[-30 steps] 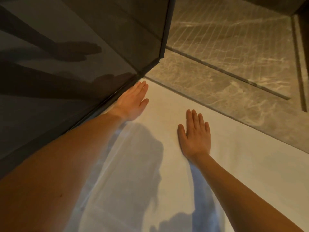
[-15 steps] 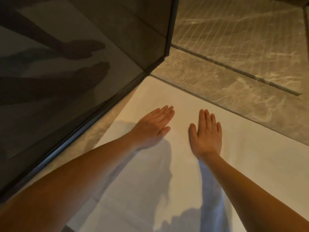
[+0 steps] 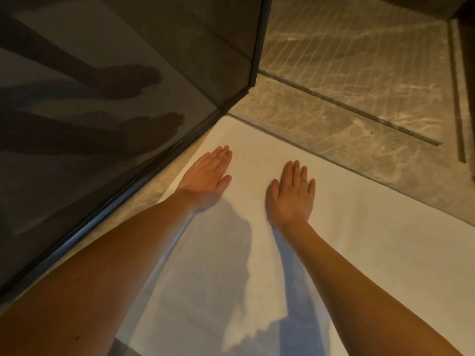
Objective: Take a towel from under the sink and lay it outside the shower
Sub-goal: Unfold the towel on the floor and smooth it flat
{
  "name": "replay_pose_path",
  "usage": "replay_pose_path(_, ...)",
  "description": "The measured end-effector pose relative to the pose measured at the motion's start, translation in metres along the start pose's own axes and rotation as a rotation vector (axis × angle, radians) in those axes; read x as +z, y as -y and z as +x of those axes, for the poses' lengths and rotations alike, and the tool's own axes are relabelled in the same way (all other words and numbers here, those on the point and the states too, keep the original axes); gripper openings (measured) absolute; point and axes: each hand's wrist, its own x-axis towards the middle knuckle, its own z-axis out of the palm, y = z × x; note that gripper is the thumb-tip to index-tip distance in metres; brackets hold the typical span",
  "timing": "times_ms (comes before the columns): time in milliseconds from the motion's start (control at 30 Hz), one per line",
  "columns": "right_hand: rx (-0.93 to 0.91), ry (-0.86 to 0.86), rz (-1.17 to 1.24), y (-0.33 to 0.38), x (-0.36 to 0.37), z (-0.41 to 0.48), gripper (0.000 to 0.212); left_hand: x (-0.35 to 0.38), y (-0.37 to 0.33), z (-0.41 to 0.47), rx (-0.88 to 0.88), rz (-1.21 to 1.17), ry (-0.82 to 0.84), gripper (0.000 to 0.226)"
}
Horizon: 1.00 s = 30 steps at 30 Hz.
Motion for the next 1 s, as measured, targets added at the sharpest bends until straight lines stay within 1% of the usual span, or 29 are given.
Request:
replay_pose_path(67, -0.146, -0.007, 0.073, 0.053, 0.014, -0.013, 0.061, 0.002, -0.002, 0.0, -0.002, 0.011, -0.005, 0.061)
replay_pose_path(100, -0.191, 0.009, 0.094, 0.075, 0.022, -0.02, 0.059, 0.002, -0.002, 0.001, 0.005, 0.028, -0.007, 0.06)
replay_pose_path(167, -0.195, 0.04, 0.09, 0.09, 0.031, -0.031, 0.057, 0.0, -0.001, 0.001, 0.001, 0.047, -0.004, 0.061)
replay_pose_path(200, -0.18, 0.045, 0.077, 0.079, 0.032, -0.036, 0.058, 0.0, -0.001, 0.002, -0.012, 0.035, -0.01, 0.061)
replay_pose_path(267, -0.128, 0.024, 0.066, 0.035, 0.03, -0.052, 0.06, -0.002, -0.001, 0.001, -0.017, 0.012, -0.008, 0.06)
replay_pose_path(367, 0.02, 0.0, 0.07, -0.037, 0.021, -0.085, 0.061, -0.002, -0.002, -0.001, -0.008, 0.016, 0.003, 0.06)
replay_pose_path(433, 0.051, 0.013, 0.068, -0.055, 0.018, -0.094, 0.06, -0.002, 0.0, -0.001, -0.024, 0.036, 0.011, 0.06)
replay_pose_path(533, 0.052, 0.009, 0.064, -0.054, 0.016, -0.093, 0.059, -0.005, -0.019, -0.005, -0.089, 0.001, -0.001, 0.06)
replay_pose_path(567, 0.051, 0.007, 0.062, -0.053, 0.016, -0.093, 0.059, -0.003, -0.037, -0.012, -0.073, -0.04, -0.039, 0.06)
replay_pose_path(600, 0.051, 0.011, 0.052, -0.053, 0.015, -0.093, 0.06, 0.002, -0.059, -0.023, 0.0, -0.072, -0.069, 0.06)
replay_pose_path(633, 0.052, 0.015, 0.041, -0.055, 0.015, -0.093, 0.06, 0.009, -0.084, -0.035, 0.114, -0.098, -0.07, 0.06)
replay_pose_path(667, 0.055, 0.015, 0.034, -0.056, 0.016, -0.093, 0.061, 0.016, -0.106, -0.049, 0.217, -0.12, -0.047, 0.06)
replay_pose_path(700, 0.054, 0.011, 0.032, -0.058, 0.016, -0.093, 0.062, 0.021, -0.12, -0.061, 0.281, -0.13, -0.017, 0.06)
replay_pose_path(733, 0.049, 0.007, 0.033, -0.058, 0.017, -0.093, 0.062, 0.023, -0.123, -0.07, 0.3, -0.117, 0.012, 0.06)
replay_pose_path(800, 0.03, 0.002, 0.039, -0.057, 0.017, -0.094, 0.063, 0.021, -0.102, -0.078, 0.228, -0.076, 0.002, 0.059)
replay_pose_path(833, 0.024, 0.001, 0.044, -0.057, 0.017, -0.093, 0.064, 0.017, -0.084, -0.082, 0.175, -0.065, -0.02, 0.059)
replay_pose_path(933, 0.035, 0.009, 0.051, -0.058, 0.015, -0.094, 0.065, 0.003, -0.024, -0.107, 0.022, -0.044, -0.019, 0.06)
replay_pose_path(1000, 0.031, 0.008, 0.049, -0.056, 0.016, -0.095, 0.065, -0.002, 0.001, -0.122, -0.032, -0.029, -0.009, 0.061)
